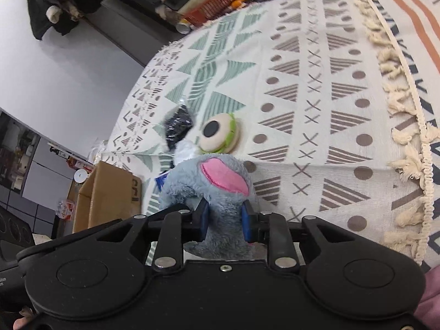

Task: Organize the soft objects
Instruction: 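Carry the grey plush with the right gripper over the cardboard box, then open the right gripper to drop the grey plush into the box, then reach the left gripper to the blue denim plush and grasp it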

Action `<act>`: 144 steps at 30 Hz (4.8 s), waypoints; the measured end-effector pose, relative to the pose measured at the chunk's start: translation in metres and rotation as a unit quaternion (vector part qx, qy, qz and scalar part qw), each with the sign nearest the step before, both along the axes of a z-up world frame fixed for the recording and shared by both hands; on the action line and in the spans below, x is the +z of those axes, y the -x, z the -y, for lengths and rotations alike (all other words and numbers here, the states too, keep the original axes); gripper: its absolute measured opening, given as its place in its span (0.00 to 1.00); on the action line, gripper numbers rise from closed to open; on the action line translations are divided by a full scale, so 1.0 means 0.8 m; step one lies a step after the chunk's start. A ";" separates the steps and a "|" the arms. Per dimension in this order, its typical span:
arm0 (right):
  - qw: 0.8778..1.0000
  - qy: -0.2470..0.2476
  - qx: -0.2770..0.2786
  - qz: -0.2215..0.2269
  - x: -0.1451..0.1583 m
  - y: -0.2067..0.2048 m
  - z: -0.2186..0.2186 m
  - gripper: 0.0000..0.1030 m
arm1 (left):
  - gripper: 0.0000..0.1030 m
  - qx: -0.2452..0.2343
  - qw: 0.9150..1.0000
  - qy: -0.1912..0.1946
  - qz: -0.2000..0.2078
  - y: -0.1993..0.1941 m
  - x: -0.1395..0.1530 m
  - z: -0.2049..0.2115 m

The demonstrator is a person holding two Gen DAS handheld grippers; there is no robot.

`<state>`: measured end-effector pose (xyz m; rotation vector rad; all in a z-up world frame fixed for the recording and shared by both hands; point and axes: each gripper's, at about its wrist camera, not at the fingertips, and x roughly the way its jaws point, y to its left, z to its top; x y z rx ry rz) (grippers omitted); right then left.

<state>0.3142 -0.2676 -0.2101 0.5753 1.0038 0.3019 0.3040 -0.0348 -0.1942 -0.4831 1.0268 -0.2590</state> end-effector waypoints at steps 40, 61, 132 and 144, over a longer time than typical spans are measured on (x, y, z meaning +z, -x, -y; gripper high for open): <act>0.990 -0.028 0.056 0.126 0.143 0.081 -0.181 0.23 | 0.19 0.084 0.990 -0.031 0.105 0.118 0.150 -0.168; 0.991 -0.034 0.106 0.079 0.095 0.044 -0.295 0.23 | 0.18 0.172 0.984 -0.027 0.048 0.104 0.102 -0.287; 0.992 0.068 -0.015 0.105 0.139 0.088 -0.006 1.00 | 0.76 0.171 0.964 -0.182 0.091 0.138 0.187 -0.111; 0.996 0.001 -0.015 0.086 0.115 0.087 0.037 1.00 | 0.76 0.147 0.965 -0.199 0.087 0.140 0.183 -0.058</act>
